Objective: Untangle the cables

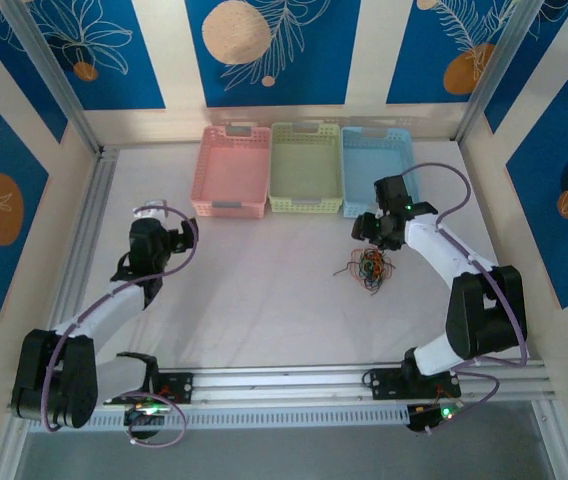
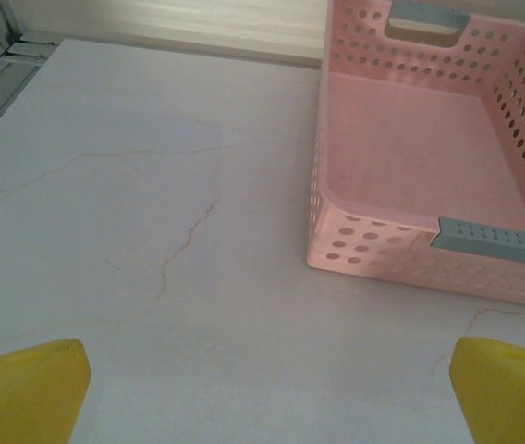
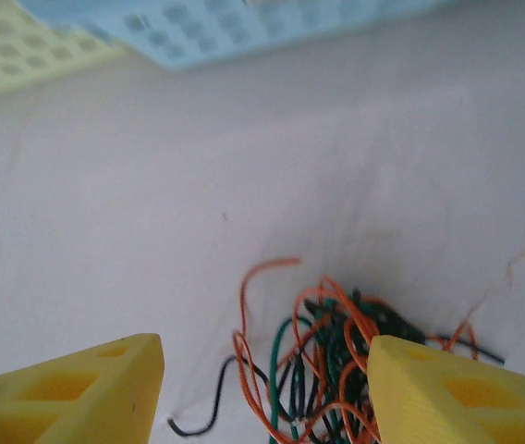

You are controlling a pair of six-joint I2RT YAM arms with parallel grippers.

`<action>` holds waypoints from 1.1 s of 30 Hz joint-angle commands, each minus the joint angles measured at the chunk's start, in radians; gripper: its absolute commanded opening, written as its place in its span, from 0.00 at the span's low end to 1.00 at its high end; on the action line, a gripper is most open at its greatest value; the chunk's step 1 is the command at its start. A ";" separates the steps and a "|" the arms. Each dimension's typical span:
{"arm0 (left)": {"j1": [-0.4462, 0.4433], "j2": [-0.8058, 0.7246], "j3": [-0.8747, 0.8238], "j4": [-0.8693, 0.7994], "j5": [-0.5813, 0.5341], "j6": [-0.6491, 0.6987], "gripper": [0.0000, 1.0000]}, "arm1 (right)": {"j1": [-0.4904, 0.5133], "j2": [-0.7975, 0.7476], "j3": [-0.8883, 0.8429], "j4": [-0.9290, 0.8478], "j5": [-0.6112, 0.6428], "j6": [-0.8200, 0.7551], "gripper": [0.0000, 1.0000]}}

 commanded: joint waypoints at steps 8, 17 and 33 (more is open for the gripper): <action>0.008 0.011 0.018 -0.014 0.004 -0.016 1.00 | -0.018 -0.045 -0.078 -0.088 -0.075 0.073 0.65; 0.007 0.008 0.016 -0.018 0.004 -0.016 1.00 | -0.023 0.021 -0.042 -0.198 -0.005 0.077 0.86; 0.007 0.011 0.016 -0.014 0.011 -0.016 1.00 | 0.164 0.326 0.174 -0.206 -0.216 -0.039 0.38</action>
